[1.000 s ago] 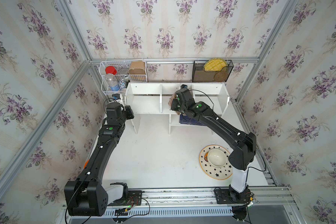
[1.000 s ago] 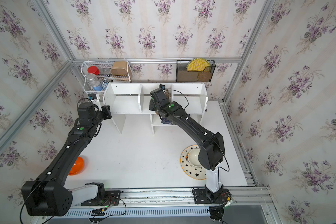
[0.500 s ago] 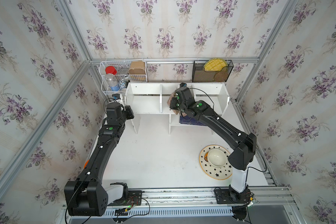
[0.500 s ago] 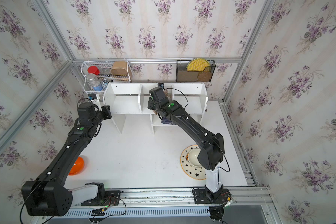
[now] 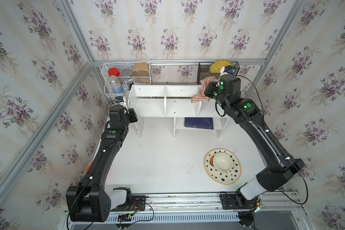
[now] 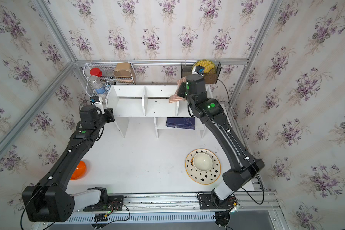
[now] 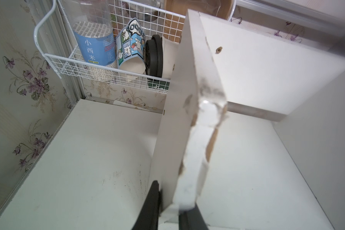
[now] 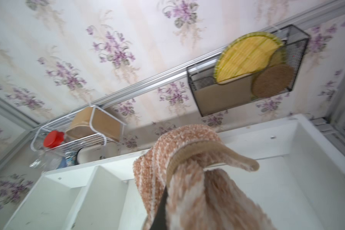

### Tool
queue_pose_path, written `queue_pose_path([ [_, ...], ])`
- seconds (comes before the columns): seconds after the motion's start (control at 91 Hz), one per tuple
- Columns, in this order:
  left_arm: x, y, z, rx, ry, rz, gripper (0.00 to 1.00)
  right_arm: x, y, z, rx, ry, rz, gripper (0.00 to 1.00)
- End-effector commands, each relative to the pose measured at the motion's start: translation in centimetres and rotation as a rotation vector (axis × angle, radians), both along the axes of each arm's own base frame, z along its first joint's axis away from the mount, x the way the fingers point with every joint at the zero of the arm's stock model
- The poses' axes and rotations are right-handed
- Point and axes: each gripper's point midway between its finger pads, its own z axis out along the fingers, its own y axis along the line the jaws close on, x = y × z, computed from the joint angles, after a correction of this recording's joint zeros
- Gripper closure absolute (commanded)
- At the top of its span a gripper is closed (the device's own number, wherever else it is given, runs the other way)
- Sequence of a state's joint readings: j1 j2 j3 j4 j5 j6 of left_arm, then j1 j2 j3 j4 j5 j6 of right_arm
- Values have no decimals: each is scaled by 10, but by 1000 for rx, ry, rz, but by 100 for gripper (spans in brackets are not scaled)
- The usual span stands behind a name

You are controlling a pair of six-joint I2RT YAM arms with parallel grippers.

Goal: Wipe the bookshelf clean with a cloth
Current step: Wipe the dust from the shelf.

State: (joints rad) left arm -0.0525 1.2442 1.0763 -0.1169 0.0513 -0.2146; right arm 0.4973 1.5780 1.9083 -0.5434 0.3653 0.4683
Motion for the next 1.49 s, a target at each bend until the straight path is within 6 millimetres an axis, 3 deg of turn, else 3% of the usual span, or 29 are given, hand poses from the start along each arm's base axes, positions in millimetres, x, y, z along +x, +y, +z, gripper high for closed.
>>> queue_pose_path([
  [0.0, -8, -12, -11, -116, 73, -24, 100, 10, -20, -30, 1, 76, -13, 100],
  [0.088, -9, -12, -10, -115, 71, -24, 100, 20, -29, -62, -5, 136, -19, 100],
  [0.253, -9, -12, -10, -115, 69, -24, 100, 32, -26, -123, -29, 248, -11, 100],
  [0.363, -9, -12, -12, -112, 74, -26, 100, 33, -19, -150, -19, 290, 18, 100],
  [0.495, -9, -12, -12, -111, 72, -26, 100, 29, -5, -156, 34, 287, 94, 100],
  [0.626, -8, -12, -14, -114, 77, -26, 100, 23, -2, -163, 49, 285, 123, 100],
  [0.791, -9, -12, -12, -110, 72, -26, 100, 22, -31, -176, 7, 326, 23, 100],
  [0.912, -9, -12, -12, -111, 72, -27, 100, 23, -44, -170, 14, 321, -7, 100],
  [1.176, -9, -13, -12, -118, 73, -32, 100, 26, -4, -163, 31, 311, 87, 100],
  [1.484, -9, -13, -13, -113, 75, -30, 100, 34, 3, -164, 23, 320, 103, 100],
])
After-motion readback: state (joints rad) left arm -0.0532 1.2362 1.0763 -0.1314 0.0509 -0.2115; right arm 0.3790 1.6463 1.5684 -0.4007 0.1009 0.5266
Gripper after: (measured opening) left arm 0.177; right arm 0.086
